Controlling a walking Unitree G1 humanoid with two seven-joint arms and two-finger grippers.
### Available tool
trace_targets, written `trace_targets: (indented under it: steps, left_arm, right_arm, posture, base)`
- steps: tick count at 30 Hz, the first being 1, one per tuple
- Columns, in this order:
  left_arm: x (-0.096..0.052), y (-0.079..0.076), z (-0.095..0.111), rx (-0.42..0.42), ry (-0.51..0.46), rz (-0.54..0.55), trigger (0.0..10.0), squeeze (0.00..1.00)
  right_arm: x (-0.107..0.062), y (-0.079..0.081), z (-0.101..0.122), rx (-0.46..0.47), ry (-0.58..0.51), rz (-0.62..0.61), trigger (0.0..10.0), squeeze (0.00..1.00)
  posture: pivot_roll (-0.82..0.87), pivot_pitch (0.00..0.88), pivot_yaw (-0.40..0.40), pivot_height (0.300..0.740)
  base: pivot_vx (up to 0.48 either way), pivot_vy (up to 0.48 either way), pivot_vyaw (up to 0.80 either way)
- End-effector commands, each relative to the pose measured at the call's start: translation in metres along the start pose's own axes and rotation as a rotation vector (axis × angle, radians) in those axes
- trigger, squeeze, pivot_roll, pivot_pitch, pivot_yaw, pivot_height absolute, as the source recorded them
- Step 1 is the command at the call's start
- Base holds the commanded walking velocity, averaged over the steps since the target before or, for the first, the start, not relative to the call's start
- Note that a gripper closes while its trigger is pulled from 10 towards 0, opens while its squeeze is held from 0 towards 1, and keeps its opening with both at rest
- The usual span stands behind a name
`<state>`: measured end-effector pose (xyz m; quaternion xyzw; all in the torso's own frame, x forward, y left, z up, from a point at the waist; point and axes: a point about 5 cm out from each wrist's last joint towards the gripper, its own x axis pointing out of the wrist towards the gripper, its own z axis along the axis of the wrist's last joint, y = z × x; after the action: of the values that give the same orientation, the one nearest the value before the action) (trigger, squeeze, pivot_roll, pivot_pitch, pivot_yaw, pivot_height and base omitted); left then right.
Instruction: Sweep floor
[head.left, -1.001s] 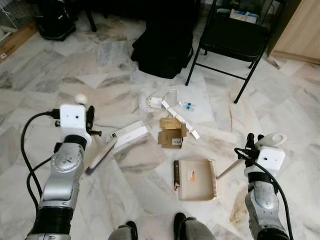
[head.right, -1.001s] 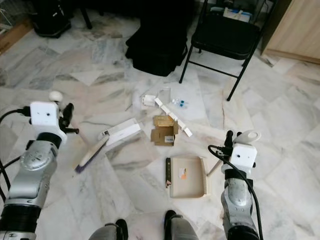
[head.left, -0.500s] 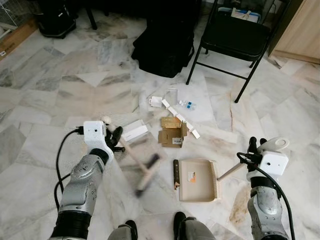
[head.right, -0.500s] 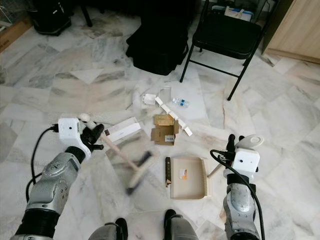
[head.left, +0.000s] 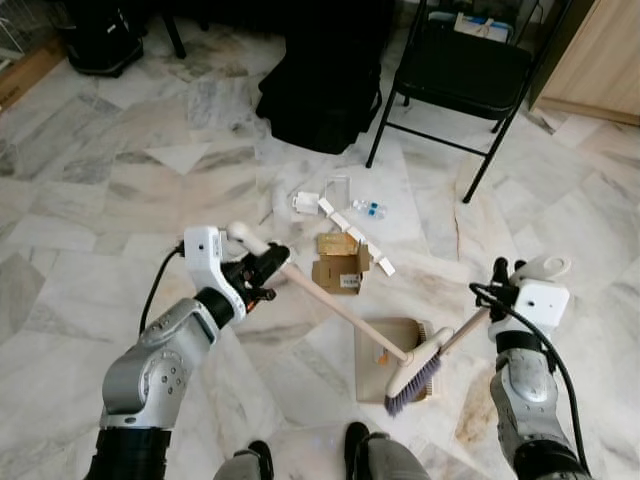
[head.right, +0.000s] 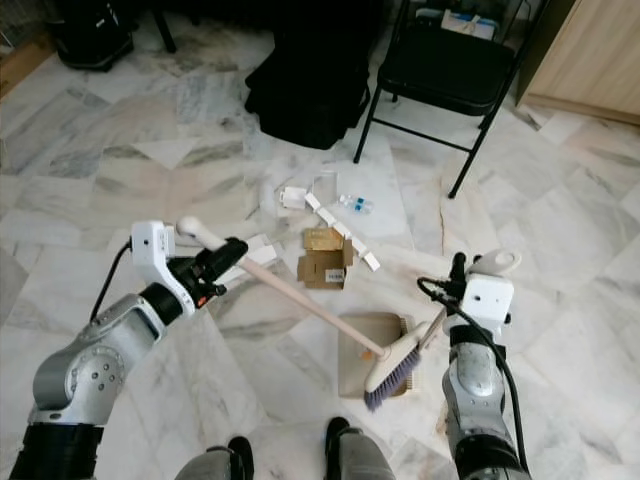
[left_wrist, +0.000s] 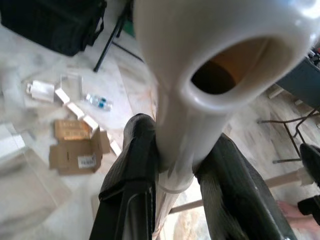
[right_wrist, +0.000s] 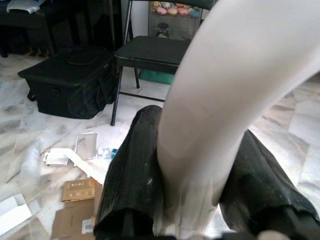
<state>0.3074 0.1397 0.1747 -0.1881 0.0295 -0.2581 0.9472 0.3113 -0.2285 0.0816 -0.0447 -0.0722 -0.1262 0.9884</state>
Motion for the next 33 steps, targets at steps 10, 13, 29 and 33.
trace_targets:
  steps: [10,13,29,33]
  left_arm:
    - [0.003,0.017,0.067,0.193,-0.238,0.113,10.0,0.0]
    - [0.007,0.022,0.066,0.235,-0.271,0.181,10.0,0.0]
    - [0.015,0.04,0.007,0.493,-0.256,0.474,10.0,0.0]
    - [0.012,0.046,-0.009,0.497,-0.229,0.492,10.0,0.0]
  right_arm:
    - [0.014,0.011,0.005,0.03,0.013,-0.009,10.0,0.0]
    - [0.015,0.014,0.007,0.041,0.005,-0.008,10.0,0.0]
    - [0.013,0.016,0.013,0.101,-0.056,-0.037,10.0,0.0]
    - [0.006,0.018,0.008,0.116,-0.047,-0.054,10.0,0.0]
  posture:
    - [0.05,0.018,-0.01,0.74]
    - [0.04,0.0,-0.008,0.74]
    - [-0.05,0.0,0.034,0.74]
    - [-0.06,0.0,0.052,0.74]
  base:
    - [0.0,0.0,0.0]
    - [0.0,0.0,0.0]
    - [0.0,0.0,0.0]
    - [0.0,0.0,0.0]
